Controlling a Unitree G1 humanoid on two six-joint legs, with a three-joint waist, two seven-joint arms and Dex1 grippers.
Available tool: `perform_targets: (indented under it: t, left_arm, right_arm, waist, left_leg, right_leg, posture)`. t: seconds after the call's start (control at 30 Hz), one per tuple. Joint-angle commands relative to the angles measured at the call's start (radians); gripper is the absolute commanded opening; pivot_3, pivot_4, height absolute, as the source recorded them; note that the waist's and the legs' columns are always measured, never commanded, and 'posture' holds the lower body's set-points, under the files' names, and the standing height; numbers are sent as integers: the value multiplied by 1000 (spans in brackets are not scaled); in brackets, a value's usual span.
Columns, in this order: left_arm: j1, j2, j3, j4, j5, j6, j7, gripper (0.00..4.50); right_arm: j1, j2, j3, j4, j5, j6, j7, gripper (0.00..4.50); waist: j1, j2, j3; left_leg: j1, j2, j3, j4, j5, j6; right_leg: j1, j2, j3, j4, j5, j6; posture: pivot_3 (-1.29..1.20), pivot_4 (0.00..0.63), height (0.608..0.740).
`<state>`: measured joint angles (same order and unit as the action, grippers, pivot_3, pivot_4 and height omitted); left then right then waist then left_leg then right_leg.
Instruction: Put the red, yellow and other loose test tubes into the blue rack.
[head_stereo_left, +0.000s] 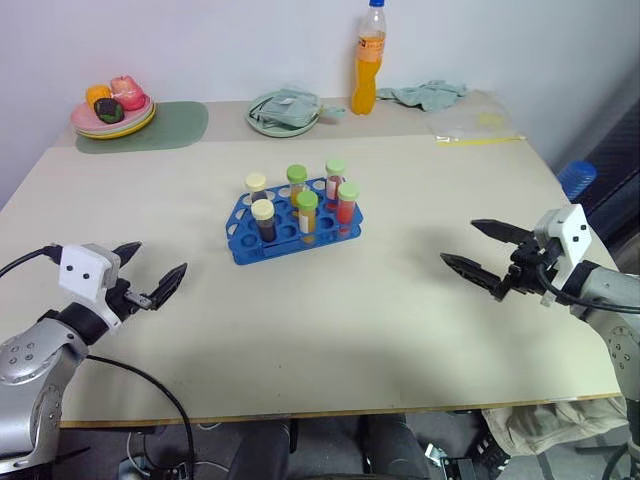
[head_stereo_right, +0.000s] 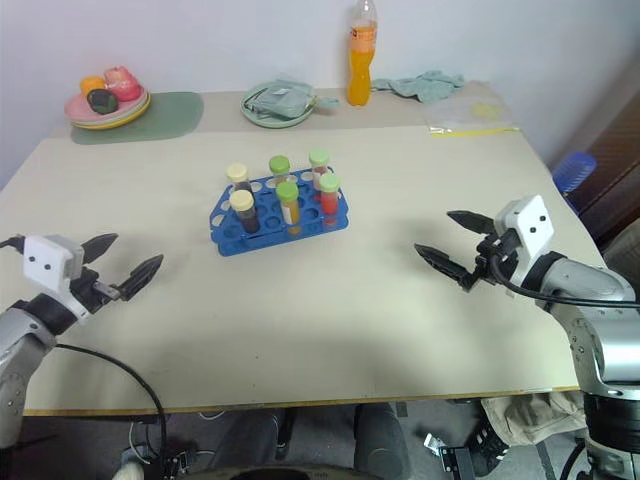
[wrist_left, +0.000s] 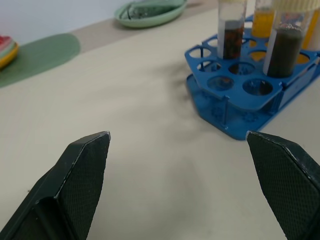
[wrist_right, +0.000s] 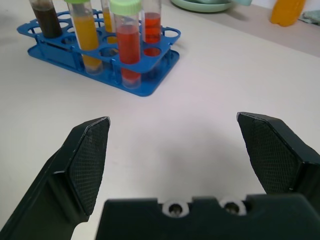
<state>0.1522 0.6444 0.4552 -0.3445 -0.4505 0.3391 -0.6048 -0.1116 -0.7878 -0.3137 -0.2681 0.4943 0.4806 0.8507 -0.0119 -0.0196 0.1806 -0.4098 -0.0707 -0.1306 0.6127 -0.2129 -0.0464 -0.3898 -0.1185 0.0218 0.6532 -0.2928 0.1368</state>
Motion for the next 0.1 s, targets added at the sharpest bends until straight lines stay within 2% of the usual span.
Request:
perform_targets:
  t: [0.03,0.1]
  left_arm:
    - [5,-6,25,-38,-4,-1,20,4482]
    - [1,-17,9,-44,14,-3,39,4482]
  right_arm:
    - [-27,-1,6,12,-17,-45,0,4500]
    - [-52,11,33,38,-33,-64,-2,4500]
  waist:
    - [-1,0,0]
    - [-1,0,0]
  left_leg:
    - [0,0,0,0,0,0]
    - [0,0,0,0,0,0]
  right_leg:
    - [0,0,0,0,0,0]
    - [0,0,0,0,0,0]
  posture:
    - [0,150,740]
    - [0,150,740]
